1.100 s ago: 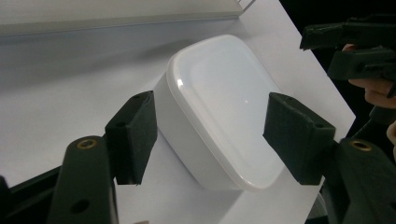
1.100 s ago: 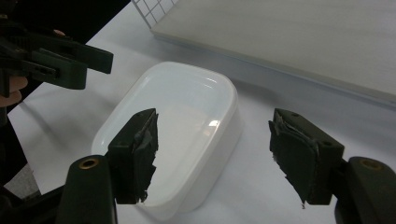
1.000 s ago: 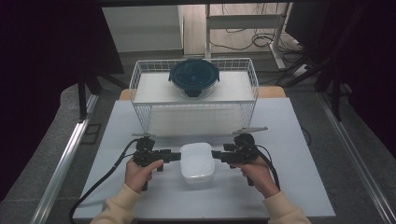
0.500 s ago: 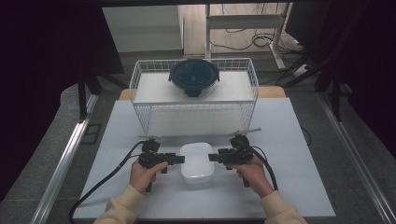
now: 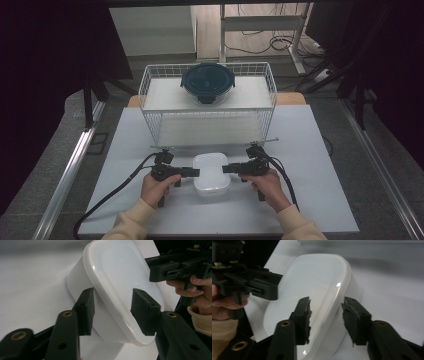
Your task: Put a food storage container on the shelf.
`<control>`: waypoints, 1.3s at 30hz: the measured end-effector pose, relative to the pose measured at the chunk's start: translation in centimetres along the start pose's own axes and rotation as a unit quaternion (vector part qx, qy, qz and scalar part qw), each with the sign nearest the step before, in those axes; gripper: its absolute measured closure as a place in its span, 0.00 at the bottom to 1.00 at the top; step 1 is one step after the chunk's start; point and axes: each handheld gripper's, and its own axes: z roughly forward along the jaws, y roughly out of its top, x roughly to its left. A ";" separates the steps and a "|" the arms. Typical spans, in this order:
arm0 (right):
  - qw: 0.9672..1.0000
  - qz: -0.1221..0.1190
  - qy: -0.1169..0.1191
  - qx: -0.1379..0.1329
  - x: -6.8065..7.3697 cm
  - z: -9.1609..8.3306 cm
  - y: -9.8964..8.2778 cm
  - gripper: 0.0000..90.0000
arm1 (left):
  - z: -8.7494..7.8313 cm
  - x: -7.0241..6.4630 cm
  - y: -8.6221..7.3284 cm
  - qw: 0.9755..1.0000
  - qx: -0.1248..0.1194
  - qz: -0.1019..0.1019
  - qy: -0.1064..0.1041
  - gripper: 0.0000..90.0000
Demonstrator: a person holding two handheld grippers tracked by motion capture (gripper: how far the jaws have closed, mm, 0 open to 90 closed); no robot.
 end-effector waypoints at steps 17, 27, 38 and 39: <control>0.999 0.035 0.019 -0.024 0.6 -2.0 -0.9 0.85 | -1.6 -1.2 -0.6 0.999 -0.037 0.001 -0.012 0.84; 0.999 -0.007 0.005 -0.037 1.6 -2.7 -1.0 0.88 | -2.0 -1.6 -0.9 0.999 -0.040 0.021 -0.011 0.89; 0.997 -0.046 0.012 -0.064 3.4 -4.1 -0.5 0.88 | -4.1 -3.3 -0.4 0.996 -0.064 0.058 -0.019 0.90; 0.996 -0.050 0.012 -0.067 3.7 -4.3 -0.3 0.88 | -4.4 -3.6 -0.3 0.996 -0.068 0.062 -0.018 0.90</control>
